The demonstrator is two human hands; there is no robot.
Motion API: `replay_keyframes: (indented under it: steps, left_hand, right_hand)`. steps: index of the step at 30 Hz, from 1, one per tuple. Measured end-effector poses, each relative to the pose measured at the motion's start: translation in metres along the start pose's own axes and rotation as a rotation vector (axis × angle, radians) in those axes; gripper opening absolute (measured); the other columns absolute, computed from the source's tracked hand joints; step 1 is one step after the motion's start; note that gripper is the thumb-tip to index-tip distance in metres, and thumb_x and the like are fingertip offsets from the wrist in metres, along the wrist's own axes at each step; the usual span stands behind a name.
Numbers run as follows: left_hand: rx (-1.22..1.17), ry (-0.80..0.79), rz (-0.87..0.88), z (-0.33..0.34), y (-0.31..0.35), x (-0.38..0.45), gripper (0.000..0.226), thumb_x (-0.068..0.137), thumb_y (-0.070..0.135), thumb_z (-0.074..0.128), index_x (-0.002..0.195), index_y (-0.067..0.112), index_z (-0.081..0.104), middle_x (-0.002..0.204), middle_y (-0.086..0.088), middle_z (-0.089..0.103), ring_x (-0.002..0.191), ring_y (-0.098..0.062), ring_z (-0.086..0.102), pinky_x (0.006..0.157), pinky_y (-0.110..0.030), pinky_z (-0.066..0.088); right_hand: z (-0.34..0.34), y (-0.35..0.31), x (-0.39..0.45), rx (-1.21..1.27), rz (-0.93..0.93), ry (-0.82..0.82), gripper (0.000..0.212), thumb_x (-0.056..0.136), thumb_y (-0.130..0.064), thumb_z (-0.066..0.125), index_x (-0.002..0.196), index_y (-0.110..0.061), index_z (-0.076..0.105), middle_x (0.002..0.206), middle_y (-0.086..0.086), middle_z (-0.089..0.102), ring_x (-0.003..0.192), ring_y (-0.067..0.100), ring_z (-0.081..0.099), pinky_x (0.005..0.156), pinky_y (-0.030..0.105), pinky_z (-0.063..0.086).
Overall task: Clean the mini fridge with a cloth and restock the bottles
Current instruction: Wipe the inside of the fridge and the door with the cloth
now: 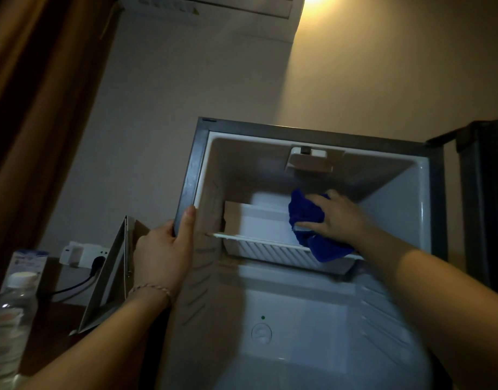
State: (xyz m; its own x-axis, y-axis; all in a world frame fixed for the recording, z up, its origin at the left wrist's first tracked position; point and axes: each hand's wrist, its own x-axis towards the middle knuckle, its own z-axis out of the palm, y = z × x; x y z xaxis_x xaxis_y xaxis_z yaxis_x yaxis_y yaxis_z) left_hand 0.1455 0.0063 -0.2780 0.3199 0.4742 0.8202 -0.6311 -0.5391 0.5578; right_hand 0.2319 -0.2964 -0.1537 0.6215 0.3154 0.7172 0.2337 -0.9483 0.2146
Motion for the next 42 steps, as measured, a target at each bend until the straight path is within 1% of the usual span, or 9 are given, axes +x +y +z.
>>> replay_keyframes:
  steps: [4, 8, 12, 15, 19, 25, 31, 37, 42]
  left_hand:
    - [0.003, 0.019, -0.007, 0.001, -0.001, 0.0, 0.063, 0.09, 0.065, 0.034, 0.055, 0.015, 0.048, 0.045, 0.002, 0.044, 0.04, -0.012, 0.04, 0.049, -0.025, 0.036]
    - [0.013, 0.024, 0.008, 0.004, -0.004, -0.001, 0.062, 0.092, 0.064, 0.033, 0.055, 0.016, 0.047, 0.045, 0.002, 0.044, 0.04, -0.011, 0.04, 0.05, -0.025, 0.037]
    - [0.019, 0.022, 0.003, 0.005, -0.005, -0.001, 0.062, 0.092, 0.064, 0.034, 0.055, 0.016, 0.047, 0.044, 0.005, 0.042, 0.037, -0.006, 0.037, 0.049, -0.024, 0.036]
    - [0.0, 0.015, -0.003, 0.004, -0.005, 0.0, 0.061, 0.091, 0.063, 0.034, 0.055, 0.016, 0.048, 0.041, 0.004, 0.042, 0.033, -0.005, 0.04, 0.046, -0.022, 0.035]
    - [-0.009, -0.007, 0.001, 0.003, -0.008, 0.001, 0.058, 0.092, 0.061, 0.035, 0.055, 0.017, 0.048, 0.037, 0.008, 0.046, 0.034, -0.002, 0.043, 0.04, -0.013, 0.03]
    - [0.001, 0.02, 0.011, 0.006, -0.009, 0.002, 0.061, 0.089, 0.065, 0.034, 0.055, 0.016, 0.048, 0.041, 0.004, 0.041, 0.033, -0.003, 0.04, 0.044, -0.021, 0.032]
    - [0.011, 0.026, 0.018, 0.005, -0.009, 0.0, 0.06, 0.094, 0.06, 0.038, 0.053, 0.017, 0.043, 0.036, 0.005, 0.04, 0.032, -0.004, 0.037, 0.041, -0.017, 0.028]
    - [0.042, 0.023, 0.014, 0.007, -0.008, 0.0, 0.064, 0.094, 0.063, 0.035, 0.056, 0.013, 0.049, 0.044, 0.004, 0.042, 0.035, -0.006, 0.035, 0.043, -0.021, 0.031]
    - [0.033, 0.044, 0.011, 0.006, -0.007, -0.001, 0.069, 0.093, 0.064, 0.036, 0.06, 0.006, 0.052, 0.048, -0.004, 0.046, 0.042, -0.016, 0.039, 0.045, -0.021, 0.033]
  right_hand:
    - [-0.002, -0.002, 0.0, 0.035, 0.0, 0.012, 0.08, 0.08, -0.079, 0.054, 0.148, -0.039, 0.036, 0.131, 0.009, 0.045, 0.115, 0.036, 0.053, 0.095, 0.042, 0.047]
    - [0.002, -0.019, 0.006, -0.011, -0.091, -0.003, 0.08, 0.083, -0.075, 0.056, 0.149, -0.037, 0.035, 0.133, 0.01, 0.041, 0.117, 0.037, 0.051, 0.097, 0.045, 0.048]
    - [-0.002, -0.048, 0.024, 0.037, -0.167, -0.03, 0.072, 0.084, -0.072, 0.059, 0.143, -0.034, 0.042, 0.122, 0.007, 0.045, 0.106, 0.032, 0.056, 0.09, 0.04, 0.049]
    - [-0.002, -0.075, 0.038, 0.066, -0.232, -0.047, 0.067, 0.086, -0.068, 0.061, 0.14, -0.033, 0.043, 0.121, 0.007, 0.045, 0.103, 0.029, 0.056, 0.083, 0.035, 0.045]
    - [0.004, -0.102, 0.056, 0.076, -0.289, -0.059, 0.061, 0.086, -0.067, 0.062, 0.131, -0.03, 0.047, 0.121, 0.007, 0.045, 0.103, 0.029, 0.055, 0.079, 0.034, 0.041]
    - [0.009, -0.117, 0.063, 0.039, -0.32, -0.022, 0.06, 0.087, -0.065, 0.06, 0.133, -0.03, 0.043, 0.123, 0.009, 0.043, 0.106, 0.032, 0.053, 0.077, 0.036, 0.04]
    - [0.01, -0.103, 0.053, 0.026, -0.28, 0.009, 0.065, 0.086, -0.07, 0.059, 0.139, -0.037, 0.041, 0.127, 0.007, 0.042, 0.111, 0.032, 0.051, 0.081, 0.041, 0.046]
    - [-0.001, -0.047, 0.024, 0.091, -0.162, -0.003, 0.068, 0.082, -0.071, 0.062, 0.14, -0.039, 0.043, 0.121, 0.004, 0.047, 0.109, 0.03, 0.055, 0.086, 0.042, 0.051]
    - [0.0, -0.01, 0.006, 0.121, -0.074, -0.001, 0.067, 0.081, -0.073, 0.062, 0.135, -0.039, 0.046, 0.115, 0.002, 0.048, 0.108, 0.03, 0.056, 0.089, 0.042, 0.05]
